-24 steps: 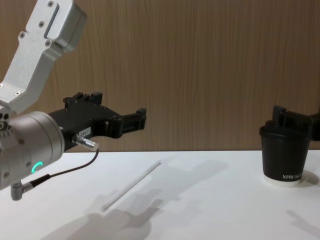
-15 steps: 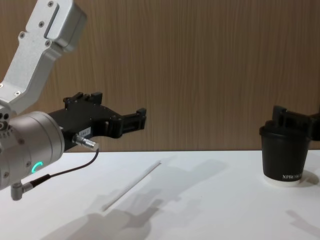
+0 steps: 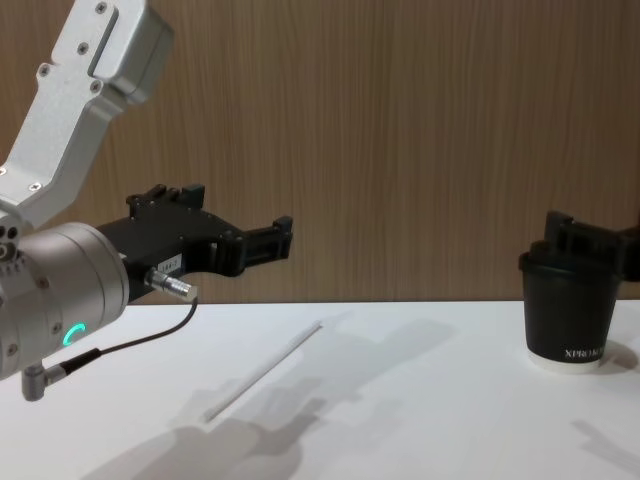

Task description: Pick up the straw with one hand, pass it to the other hand, and insert it into the cup.

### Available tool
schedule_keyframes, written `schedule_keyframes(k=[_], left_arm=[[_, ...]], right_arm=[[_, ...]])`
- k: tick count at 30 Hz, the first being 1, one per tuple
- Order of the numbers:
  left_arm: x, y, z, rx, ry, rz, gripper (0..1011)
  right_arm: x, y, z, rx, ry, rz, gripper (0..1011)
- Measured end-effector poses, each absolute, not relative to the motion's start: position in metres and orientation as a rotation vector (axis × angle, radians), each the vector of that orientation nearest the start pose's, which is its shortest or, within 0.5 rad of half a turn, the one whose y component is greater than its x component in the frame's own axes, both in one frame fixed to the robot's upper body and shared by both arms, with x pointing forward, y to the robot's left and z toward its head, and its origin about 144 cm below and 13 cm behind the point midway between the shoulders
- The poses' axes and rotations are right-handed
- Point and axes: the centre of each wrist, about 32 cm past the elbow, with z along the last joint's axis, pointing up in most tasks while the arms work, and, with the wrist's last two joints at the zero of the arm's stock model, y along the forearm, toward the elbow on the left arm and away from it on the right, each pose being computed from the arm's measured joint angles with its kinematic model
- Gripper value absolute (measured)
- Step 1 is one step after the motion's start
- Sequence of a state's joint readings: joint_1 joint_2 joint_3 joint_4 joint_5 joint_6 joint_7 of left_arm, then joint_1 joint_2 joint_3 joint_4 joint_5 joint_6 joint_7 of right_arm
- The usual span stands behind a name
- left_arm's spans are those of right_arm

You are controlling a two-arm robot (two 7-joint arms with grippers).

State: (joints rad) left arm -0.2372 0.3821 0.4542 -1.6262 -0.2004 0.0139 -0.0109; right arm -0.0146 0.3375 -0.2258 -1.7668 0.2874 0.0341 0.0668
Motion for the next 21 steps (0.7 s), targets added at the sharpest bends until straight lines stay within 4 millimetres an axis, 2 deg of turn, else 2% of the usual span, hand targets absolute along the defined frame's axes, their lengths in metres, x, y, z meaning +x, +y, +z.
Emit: schedule_keyframes(k=[21], left_arm=[[0.4920,0.1984,1.2044,0.061,-0.268,1.124,1003]], right_arm=[[0.4433,-0.2371,1.1887,0.026,-0.075,-1.229,1001]])
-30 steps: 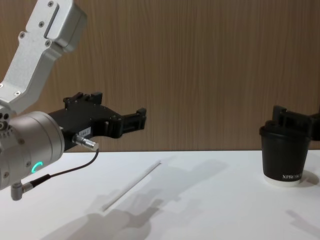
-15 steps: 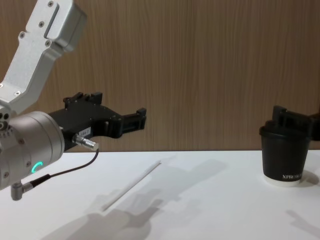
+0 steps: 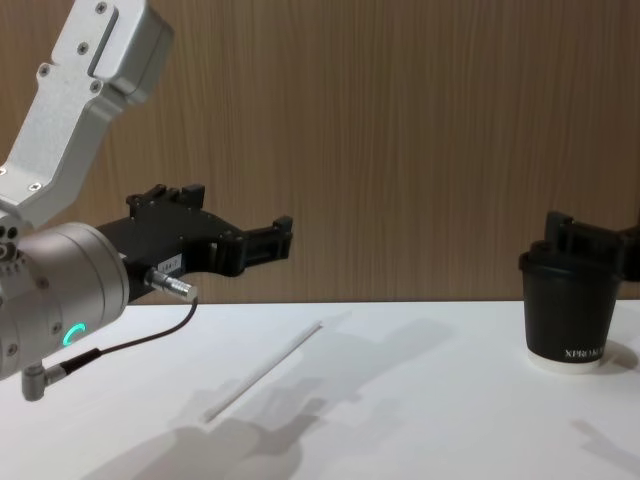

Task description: Pick up the straw with one hand, pass it to the other hand, and insert it into the cup.

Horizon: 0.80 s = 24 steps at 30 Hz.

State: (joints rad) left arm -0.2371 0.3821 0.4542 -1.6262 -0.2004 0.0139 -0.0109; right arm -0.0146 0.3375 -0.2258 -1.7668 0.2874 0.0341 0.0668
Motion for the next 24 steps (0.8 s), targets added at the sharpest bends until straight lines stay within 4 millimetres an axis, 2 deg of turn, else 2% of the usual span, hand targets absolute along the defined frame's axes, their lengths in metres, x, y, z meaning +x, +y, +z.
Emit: schedule_keyframes(k=[24], left_arm=[[0.4920,0.1984,1.2044,0.061,-0.268,1.124,1002]], right_arm=[[0.4433,-0.2371,1.1887,0.026,-0.075,-1.229,1001]])
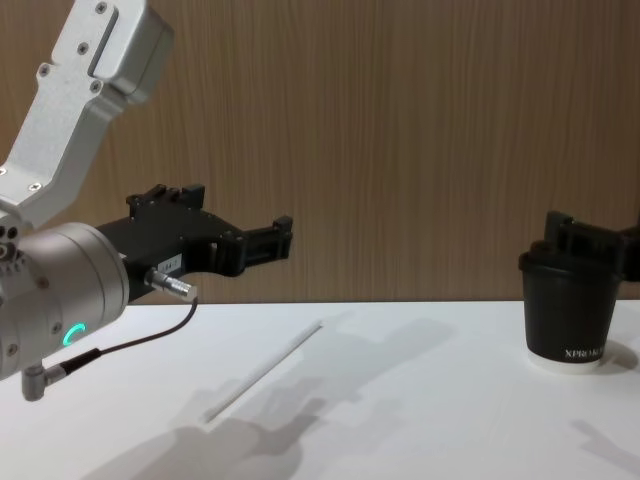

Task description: Pick up the straw with one hand, pass it to the other hand, and insert it into the cup.

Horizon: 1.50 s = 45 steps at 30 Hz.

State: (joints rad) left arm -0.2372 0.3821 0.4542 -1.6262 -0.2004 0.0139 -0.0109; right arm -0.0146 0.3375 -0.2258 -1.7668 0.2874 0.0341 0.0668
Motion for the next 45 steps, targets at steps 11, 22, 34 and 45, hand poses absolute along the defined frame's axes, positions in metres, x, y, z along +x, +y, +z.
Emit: schedule_keyframes(k=[11,22,34,45], left_arm=[[0.4920,0.1984,1.2044,0.061,-0.268,1.124,1003],[0.4922,0.1997,1.2043,0.065,-0.258,1.122,1003],[0.4922,0.2041,1.2047,0.115,-0.191,1.144,1003],[0.4925,0.1999,1.2117,0.179,-0.148,1.164,1003]], right_arm=[[0.4433,-0.2371,1.1887,0.026,-0.075,-1.230,1001],[0.4433,-0.2371,1.1887,0.026,-0.075,-1.229,1001],[0.4433,-0.2371,1.1887,0.026,-0.075,-1.229,1001],[0.4433,-0.2371,1.1887,0.026,-0.075,-1.229,1001]])
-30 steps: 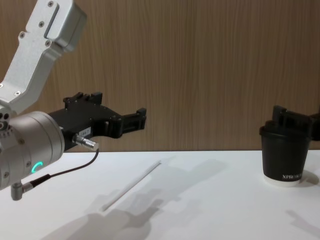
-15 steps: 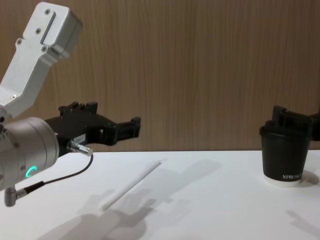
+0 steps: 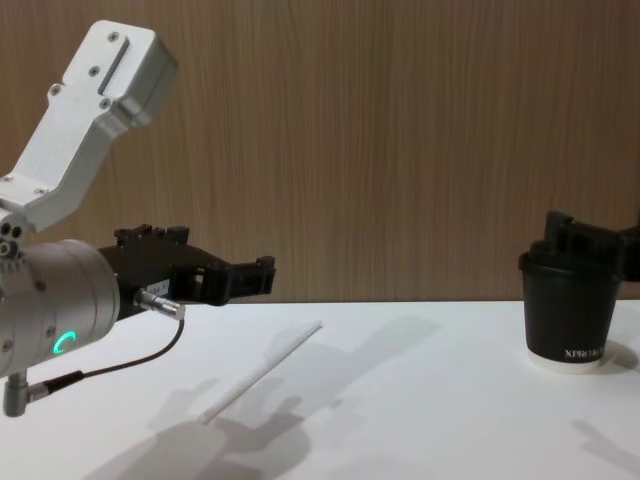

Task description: Pick up the straw with one hand, pass it to the other hand, and insert it into the cup.

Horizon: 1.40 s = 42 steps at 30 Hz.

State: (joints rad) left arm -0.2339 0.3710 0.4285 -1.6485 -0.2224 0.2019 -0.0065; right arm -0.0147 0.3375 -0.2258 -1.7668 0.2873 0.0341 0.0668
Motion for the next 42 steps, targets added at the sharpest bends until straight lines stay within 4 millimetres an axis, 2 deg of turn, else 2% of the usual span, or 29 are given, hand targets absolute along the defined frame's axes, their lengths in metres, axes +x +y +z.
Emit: schedule_keyframes(k=[42], left_arm=[[0.500,0.203,1.235,0.241,0.055,1.179,1003]], right_arm=[[0.443,-0.237,1.189,0.026,-0.075,-1.229,1001]])
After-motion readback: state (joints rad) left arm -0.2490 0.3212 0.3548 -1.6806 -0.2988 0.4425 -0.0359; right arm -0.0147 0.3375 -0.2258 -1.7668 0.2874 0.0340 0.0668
